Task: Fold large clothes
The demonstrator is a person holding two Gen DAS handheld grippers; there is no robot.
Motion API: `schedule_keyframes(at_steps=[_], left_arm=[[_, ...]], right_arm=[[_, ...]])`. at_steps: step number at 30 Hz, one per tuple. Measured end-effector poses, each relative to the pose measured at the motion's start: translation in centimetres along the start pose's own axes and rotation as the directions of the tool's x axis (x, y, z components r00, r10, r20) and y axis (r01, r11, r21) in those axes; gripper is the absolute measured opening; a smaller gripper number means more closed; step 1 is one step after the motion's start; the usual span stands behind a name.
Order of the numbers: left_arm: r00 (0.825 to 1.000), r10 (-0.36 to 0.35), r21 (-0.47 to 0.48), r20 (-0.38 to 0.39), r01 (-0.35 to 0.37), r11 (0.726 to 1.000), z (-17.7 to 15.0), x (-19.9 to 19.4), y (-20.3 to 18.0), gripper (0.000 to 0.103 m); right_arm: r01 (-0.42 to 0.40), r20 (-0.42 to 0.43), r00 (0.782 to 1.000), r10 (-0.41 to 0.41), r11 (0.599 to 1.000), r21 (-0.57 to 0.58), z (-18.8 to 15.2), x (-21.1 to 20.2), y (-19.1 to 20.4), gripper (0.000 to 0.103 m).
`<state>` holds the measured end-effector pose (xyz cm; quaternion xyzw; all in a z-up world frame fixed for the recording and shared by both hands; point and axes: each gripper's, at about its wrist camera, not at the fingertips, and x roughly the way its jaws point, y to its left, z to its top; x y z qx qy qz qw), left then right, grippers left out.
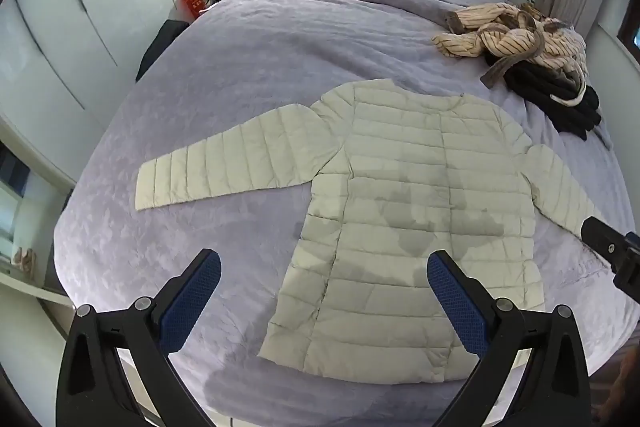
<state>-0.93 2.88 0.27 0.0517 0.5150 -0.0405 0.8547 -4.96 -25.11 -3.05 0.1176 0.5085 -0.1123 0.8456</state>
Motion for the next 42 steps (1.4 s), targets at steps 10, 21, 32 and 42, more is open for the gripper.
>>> schedule_keyframes(at_steps=[10, 21, 32, 42], left_arm=[[1.000, 0.024, 0.044, -0.003, -0.023, 0.999, 0.5, -0.1, -1.3, 0.103], [0.998, 0.037, 0.002, -0.041, -0.037, 0.999, 0.4, 1.0, -0.3, 0.103], [0.998, 0.032, 0.009, -0.054, -0.031, 0.999, 0.3, 1.1, -0.1, 0.103], [0.998, 0.039, 0.007, -0.050, -0.039, 0.999, 0.1, 1.0, 0.3, 0.103]], right_arm=[[0.024, -0.025, 0.999, -0.023, 0.999, 0.048, -0.2, 0.5, 0.0, 0.103], [0.032, -0.031, 0.999, -0.031, 0.998, 0.060, -0.3, 0.9, 0.0, 0.103], [0.025, -0.031, 0.999, -0.022, 0.997, 0.076, -0.5, 1.0, -0.1, 0.103], [0.025, -0.032, 0.999, -0.023, 0.997, 0.073, -0.5, 1.1, 0.2, 0.103]])
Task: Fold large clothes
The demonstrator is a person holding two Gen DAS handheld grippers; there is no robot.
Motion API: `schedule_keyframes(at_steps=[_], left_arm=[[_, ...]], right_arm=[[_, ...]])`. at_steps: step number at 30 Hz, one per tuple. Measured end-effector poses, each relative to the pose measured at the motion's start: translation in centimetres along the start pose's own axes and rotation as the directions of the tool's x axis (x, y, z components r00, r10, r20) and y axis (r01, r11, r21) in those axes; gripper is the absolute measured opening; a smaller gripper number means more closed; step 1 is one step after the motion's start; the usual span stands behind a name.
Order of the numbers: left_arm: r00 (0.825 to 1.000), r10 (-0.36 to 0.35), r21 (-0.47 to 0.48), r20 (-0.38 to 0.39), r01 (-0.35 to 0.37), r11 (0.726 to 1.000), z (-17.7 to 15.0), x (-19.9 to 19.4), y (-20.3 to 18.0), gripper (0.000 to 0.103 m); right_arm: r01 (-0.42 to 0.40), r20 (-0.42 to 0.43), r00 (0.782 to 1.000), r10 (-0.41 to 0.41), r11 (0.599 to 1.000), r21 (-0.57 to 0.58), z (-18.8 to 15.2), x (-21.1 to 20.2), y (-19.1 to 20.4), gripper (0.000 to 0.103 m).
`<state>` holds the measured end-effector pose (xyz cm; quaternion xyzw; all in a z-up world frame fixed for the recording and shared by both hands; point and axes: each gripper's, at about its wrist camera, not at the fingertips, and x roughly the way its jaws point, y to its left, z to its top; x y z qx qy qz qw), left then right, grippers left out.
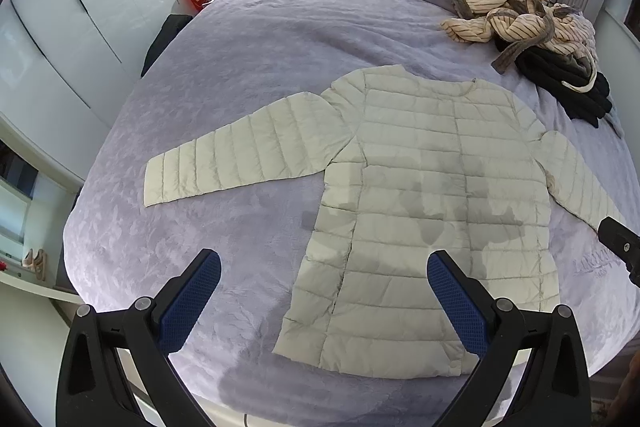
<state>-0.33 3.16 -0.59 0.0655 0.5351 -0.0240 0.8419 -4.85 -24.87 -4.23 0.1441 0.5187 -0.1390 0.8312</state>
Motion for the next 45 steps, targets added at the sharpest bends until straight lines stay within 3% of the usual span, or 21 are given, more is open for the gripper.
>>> schedule_keyframes(at_steps=[45], left_arm=[[1.000, 0.026, -0.011, -0.003, -0.026, 1.000, -0.03, 0.66, 0.86, 0.103]], right_arm=[[-0.004, -0.004, 1.000, 0.004, 1.000, 0.000, 0.07, 0.09, 0.12, 0.103]])
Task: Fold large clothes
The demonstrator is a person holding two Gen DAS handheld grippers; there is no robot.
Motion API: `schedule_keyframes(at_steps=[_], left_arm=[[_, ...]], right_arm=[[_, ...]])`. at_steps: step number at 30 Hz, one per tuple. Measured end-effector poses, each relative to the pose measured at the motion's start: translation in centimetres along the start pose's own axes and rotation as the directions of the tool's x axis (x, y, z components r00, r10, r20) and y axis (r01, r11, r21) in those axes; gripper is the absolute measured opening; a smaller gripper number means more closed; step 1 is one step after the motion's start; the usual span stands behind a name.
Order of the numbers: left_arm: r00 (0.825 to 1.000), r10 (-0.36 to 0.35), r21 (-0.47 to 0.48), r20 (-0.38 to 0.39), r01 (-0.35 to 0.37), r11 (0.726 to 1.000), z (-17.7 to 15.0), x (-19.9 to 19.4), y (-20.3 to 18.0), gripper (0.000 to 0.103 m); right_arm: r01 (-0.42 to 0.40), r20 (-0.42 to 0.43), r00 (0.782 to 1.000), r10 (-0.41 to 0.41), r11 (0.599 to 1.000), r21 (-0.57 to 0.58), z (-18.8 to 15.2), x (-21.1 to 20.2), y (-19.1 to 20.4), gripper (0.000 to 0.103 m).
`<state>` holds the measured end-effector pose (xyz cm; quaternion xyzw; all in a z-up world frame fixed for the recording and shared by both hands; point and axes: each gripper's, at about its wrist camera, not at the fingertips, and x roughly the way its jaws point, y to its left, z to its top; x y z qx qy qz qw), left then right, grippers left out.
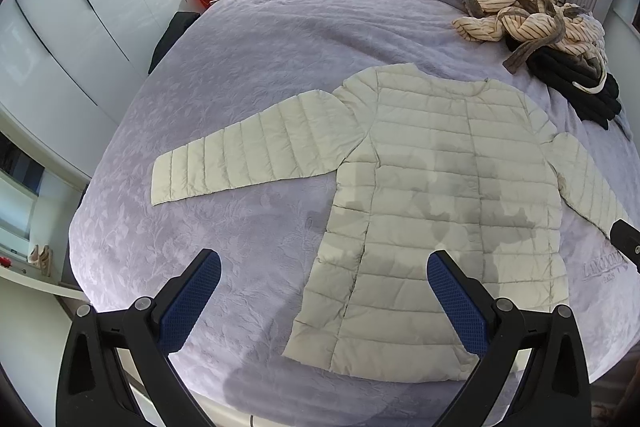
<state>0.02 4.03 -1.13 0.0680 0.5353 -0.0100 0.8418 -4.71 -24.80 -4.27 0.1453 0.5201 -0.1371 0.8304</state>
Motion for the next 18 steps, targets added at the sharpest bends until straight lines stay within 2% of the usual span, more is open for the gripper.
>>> schedule_keyframes(at_steps=[18], left_arm=[[1.000, 0.001, -0.002, -0.003, -0.001, 1.000, -0.05, 0.18, 0.24, 0.103]], right_arm=[[-0.002, -0.002, 1.000, 0.002, 1.000, 0.000, 0.06, 0.04, 0.10, 0.103]])
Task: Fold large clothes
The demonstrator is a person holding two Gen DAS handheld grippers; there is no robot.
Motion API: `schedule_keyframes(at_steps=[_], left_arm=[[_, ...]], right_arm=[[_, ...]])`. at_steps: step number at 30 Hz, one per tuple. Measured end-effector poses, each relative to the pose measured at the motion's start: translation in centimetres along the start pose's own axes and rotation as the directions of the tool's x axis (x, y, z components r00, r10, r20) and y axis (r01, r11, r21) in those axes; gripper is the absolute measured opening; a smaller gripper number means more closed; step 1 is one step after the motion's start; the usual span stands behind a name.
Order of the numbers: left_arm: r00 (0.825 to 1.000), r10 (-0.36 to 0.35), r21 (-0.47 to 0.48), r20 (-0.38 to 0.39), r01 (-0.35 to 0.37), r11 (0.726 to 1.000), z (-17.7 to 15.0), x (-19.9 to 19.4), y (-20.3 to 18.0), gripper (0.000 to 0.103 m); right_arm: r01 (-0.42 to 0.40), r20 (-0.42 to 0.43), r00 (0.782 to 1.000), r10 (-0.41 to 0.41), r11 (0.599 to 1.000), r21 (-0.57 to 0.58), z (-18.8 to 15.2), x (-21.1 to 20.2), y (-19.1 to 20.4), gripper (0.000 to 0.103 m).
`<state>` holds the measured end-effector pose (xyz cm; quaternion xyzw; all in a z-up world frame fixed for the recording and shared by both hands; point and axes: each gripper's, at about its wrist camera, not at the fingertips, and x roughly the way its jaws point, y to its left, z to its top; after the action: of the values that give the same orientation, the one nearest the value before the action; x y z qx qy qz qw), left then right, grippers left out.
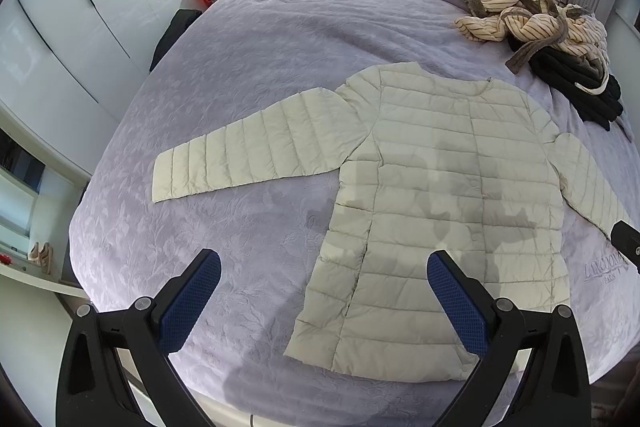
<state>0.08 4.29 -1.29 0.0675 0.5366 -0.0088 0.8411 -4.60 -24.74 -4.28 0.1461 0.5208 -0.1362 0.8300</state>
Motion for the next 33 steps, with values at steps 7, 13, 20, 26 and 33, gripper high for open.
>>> schedule_keyframes(at_steps=[7, 13, 20, 26, 33], left_arm=[[1.000, 0.000, -0.001, 0.001, 0.000, 1.000, 0.1, 0.0, -0.1, 0.103], [1.000, 0.000, 0.001, 0.000, 0.000, 1.000, 0.1, -0.1, -0.1, 0.103], [1.000, -0.001, -0.002, -0.002, 0.001, 1.000, 0.1, 0.1, -0.2, 0.103], [1.000, -0.004, -0.011, -0.017, 0.004, 1.000, -0.3, 0.9, 0.6, 0.103], [0.999, -0.024, -0.055, -0.036, 0.022, 0.998, -0.4, 2.6, 3.2, 0.103]], right_arm=[[-0.001, -0.001, 1.000, 0.001, 1.000, 0.000, 0.0, 0.0, 0.0, 0.103], [-0.004, 0.000, 1.000, 0.004, 1.000, -0.004, 0.0, 0.0, 0.1, 0.103], [-0.005, -0.004, 1.000, 0.005, 1.000, -0.011, -0.1, 0.1, 0.3, 0.103], [-0.028, -0.022, 0.999, 0.027, 0.999, -0.025, -0.3, 0.9, 1.3, 0.103], [-0.096, -0.043, 0.995, 0.092, 0.992, -0.077, 0.0, 1.8, 4.2, 0.103]])
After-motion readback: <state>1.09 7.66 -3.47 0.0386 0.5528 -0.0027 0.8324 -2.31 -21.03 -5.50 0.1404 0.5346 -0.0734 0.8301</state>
